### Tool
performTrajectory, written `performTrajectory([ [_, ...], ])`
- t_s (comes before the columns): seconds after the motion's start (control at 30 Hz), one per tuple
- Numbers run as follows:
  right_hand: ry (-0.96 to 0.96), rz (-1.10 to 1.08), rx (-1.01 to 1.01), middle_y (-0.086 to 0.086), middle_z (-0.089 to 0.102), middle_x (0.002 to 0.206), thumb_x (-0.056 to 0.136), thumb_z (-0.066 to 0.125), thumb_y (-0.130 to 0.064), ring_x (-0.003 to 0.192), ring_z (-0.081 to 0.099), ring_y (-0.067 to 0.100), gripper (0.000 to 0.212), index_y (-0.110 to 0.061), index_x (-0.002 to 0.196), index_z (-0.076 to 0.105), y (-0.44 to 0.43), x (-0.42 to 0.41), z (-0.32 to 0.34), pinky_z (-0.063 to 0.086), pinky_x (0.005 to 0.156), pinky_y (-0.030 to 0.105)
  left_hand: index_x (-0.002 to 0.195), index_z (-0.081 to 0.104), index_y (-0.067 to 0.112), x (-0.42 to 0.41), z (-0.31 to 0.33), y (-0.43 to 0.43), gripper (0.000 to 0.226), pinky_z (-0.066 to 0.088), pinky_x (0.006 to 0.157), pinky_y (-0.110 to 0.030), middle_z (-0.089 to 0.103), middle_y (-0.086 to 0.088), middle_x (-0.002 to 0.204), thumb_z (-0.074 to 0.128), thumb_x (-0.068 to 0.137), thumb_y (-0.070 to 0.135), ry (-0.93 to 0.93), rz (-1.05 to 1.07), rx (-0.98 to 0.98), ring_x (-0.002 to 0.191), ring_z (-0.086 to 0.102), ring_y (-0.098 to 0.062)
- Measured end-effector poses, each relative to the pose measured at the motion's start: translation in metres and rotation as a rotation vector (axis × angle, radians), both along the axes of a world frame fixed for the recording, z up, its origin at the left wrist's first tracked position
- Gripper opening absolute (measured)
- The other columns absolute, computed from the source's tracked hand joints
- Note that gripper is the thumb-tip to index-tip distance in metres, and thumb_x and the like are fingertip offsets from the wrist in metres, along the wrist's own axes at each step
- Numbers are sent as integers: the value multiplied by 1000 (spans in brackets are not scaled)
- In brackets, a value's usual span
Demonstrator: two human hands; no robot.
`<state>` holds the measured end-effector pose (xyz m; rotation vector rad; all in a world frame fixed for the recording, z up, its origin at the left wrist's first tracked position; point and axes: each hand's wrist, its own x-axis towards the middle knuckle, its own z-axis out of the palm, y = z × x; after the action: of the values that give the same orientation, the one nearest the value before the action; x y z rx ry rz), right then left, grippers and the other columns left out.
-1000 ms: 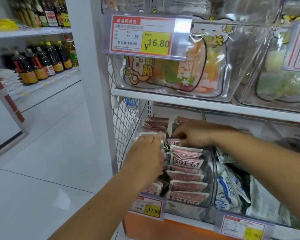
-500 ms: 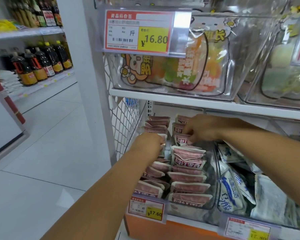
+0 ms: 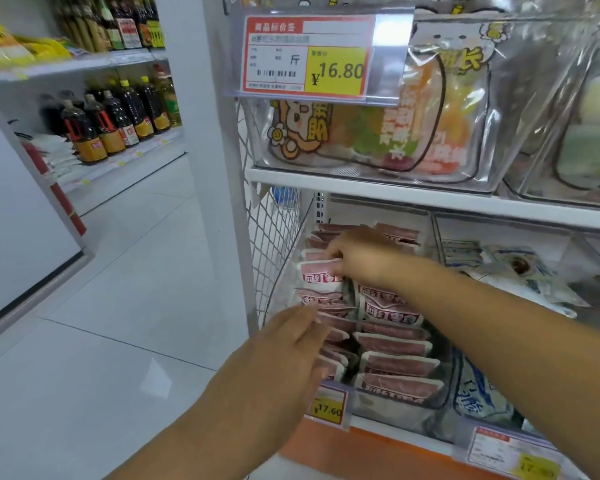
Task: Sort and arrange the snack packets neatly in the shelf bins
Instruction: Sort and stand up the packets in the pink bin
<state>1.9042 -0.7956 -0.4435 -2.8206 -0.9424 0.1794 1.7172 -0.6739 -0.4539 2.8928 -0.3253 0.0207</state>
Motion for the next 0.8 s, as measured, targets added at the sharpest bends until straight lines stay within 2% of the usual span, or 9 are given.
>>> performTrajectory([
  [0.1,-19,-30,26,-5,65,112,88,64,-37,88,60,12,26,-24,111,67,-11,-13,12,46,70,24,136,52,21,-14,-12,1,50,33,101,-23,42,-1,148,54,91,40,-62,-94,146,136,36,-10],
  [0.17,-22,32,15,-9,60,118,88,61,-49,96,58,10,36,-29,118,62,-25,-34,22,47,78,27,122,66,15,-18,-25,4,52,46,93,-27,59,-5,133,42,85,44,-19,-96,173,123,55,-16],
  [0.23,-1,190,-65,-13,54,127,86,56,-59,113,50,10,46,-35,125,58,-32,-56,29,44,96,33,139,48,9,-15,-31,2,59,40,105,-42,41,-13,148,32,91,40,20,-91,182,139,36,-25],
  [0.3,54,266,-201,-10,44,142,89,50,-61,131,38,13,55,-37,137,46,-33,-64,29,33,109,38,153,5,12,-6,-32,-2,63,9,119,-42,-6,-9,160,15,97,40,-13,-80,140,147,-10,-23],
  [0.37,81,233,-306,-8,25,157,92,41,-62,145,17,19,59,-41,145,30,-32,-52,24,20,117,45,151,-14,13,3,-27,-2,69,-9,119,-37,-28,-4,156,4,93,47,51,-81,89,140,-32,-17],
  [0.53,5,159,-413,-7,2,162,95,37,-59,148,-6,21,65,-37,151,13,-20,-18,6,4,118,55,152,-3,7,43,-27,-14,63,-6,120,-36,-17,-9,160,20,103,39,191,17,11,145,-20,-21],
  [0.6,22,155,-367,-3,9,161,97,40,-51,148,4,22,60,-31,151,23,-18,-19,10,10,119,49,152,-6,9,48,-33,-18,65,-4,120,-40,-16,-10,160,23,103,38,162,42,61,146,-19,-24],
  [0.7,78,63,6,-2,38,149,100,44,-35,135,37,21,40,-28,138,48,-23,-15,19,31,109,33,153,-5,15,35,-35,-14,62,-3,120,-40,-13,-6,161,24,103,36,66,27,45,146,-18,-24],
  [0.8,35,43,-121,-5,17,159,100,36,-47,147,13,26,47,-40,146,31,-20,-3,7,12,118,47,153,-7,19,26,-33,-7,61,-2,121,-39,-12,-2,161,24,103,33,13,16,19,146,-18,-21],
])
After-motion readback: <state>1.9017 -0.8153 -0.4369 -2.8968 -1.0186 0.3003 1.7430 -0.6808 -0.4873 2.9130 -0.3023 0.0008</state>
